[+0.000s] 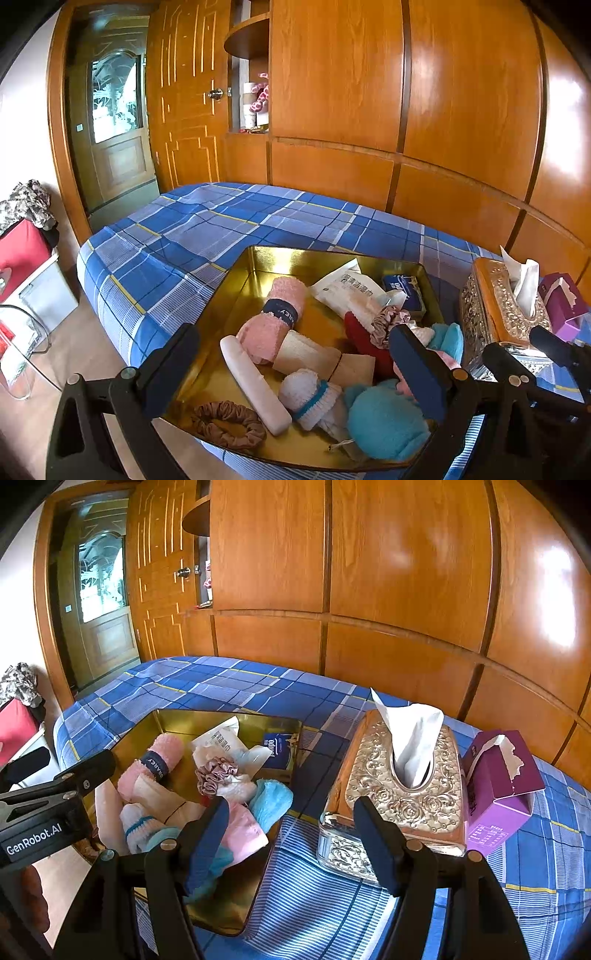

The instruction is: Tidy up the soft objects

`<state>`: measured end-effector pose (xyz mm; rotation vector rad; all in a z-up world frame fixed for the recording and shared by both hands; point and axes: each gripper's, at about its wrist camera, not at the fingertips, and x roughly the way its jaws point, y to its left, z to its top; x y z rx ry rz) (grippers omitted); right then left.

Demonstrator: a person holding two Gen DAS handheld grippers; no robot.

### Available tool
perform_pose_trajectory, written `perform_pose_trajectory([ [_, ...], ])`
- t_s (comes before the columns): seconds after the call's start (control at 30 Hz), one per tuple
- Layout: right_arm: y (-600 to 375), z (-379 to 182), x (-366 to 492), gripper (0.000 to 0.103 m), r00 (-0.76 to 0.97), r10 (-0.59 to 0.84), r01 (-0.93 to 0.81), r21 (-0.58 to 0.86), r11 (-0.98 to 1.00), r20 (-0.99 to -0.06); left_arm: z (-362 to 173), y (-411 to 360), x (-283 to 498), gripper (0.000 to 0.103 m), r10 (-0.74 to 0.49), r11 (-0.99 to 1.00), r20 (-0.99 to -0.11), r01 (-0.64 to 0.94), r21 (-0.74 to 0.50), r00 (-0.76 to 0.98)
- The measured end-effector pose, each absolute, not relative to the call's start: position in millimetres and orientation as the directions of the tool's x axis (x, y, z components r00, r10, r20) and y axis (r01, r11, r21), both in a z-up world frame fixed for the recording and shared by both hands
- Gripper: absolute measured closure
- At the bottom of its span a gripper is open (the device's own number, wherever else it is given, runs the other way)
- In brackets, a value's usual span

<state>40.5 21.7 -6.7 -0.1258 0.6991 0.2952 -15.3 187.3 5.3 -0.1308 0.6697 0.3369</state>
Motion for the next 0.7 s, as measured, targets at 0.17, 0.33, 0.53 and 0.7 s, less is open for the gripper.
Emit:
perform_pose_trajectory([
  [0.17, 22.2, -6.7, 40.3, 0.032, 0.726, 0.224, -0.309, -0.017, 0.951, -0.650, 4.8, 187.1, -15.0, 0.000, 0.264, 0.937, -0.631, -0.349, -0.010, 0.729],
  [0.33, 21.9, -6.7, 40.2, 0.032, 0.727, 0.224, -0.307, -0.017, 0.951, -0.649, 5.0, 186.9, -15.1, 0.000, 0.265, 0.937, -0.631, -0.348, -0.008, 0.729],
  [0.53, 21.6, -6.7, 39.7, 0.032, 0.726, 0.223, -0.308, -0.018, 0.951, -0.650, 5.3, 186.4, -15.0, 0.000, 0.265, 0.937, -0.631, -0.348, -0.008, 0.729],
  [0.7, 21.9, -6.6, 39.6, 0.032, 0.726, 0.223, -0.309, -0.018, 0.951, -0.650, 5.5, 186.3, -15.2, 0.000, 0.266, 0.938, -0.630, -0.348, -0.008, 0.730],
])
